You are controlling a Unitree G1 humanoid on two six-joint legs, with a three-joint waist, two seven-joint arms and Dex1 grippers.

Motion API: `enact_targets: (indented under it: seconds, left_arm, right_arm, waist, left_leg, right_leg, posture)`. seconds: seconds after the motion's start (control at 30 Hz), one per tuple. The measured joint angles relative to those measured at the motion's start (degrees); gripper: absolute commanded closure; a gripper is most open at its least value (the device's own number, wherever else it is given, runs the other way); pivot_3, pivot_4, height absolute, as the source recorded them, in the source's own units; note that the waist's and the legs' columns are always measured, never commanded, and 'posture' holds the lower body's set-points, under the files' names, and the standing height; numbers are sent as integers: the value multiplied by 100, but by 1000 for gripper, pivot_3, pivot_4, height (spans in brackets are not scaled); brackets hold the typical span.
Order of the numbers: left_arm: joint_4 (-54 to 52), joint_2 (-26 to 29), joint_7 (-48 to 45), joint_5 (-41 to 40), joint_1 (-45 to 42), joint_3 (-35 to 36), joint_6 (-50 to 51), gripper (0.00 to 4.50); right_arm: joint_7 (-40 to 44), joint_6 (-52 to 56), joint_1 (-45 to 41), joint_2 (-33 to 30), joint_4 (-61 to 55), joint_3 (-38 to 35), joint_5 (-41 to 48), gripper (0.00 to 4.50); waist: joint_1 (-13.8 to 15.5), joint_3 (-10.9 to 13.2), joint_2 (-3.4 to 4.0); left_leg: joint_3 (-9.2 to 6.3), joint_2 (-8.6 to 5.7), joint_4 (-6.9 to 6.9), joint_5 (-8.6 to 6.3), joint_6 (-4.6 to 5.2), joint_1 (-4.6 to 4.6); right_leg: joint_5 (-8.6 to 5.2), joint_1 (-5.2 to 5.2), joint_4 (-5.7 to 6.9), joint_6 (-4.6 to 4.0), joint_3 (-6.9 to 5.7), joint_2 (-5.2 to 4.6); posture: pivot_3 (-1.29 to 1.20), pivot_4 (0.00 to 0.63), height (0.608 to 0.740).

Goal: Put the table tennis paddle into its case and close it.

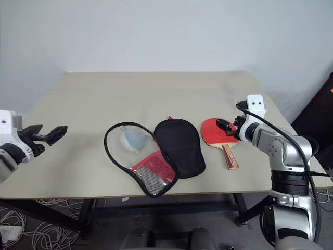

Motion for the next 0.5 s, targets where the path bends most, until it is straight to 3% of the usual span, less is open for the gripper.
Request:
enact_targets:
  seconds: [0.3, 0.5]
  left_arm:
    - [-28, -44, -186, 17, -2, -45, 32, 0]
    - [-32, -42, -498, 54, -2, -186, -41, 0]
  right_arm:
    - [-36, 194, 4, 89, -81, 33, 28, 41]
    - [180, 328, -18, -220, -81, 66, 40, 41]
  waist:
    - [-10, 0, -1]
    - [-3, 0, 0]
  left_leg:
    - [0, 0, 2, 0, 0, 0]
    - [1, 0, 3, 0, 0, 0]
  right_leg:
    - [0, 1, 0, 0, 0, -1]
    - [0, 2, -1, 0, -1, -1]
  posture:
    - [0, 0, 740]
    - [0, 0, 740]
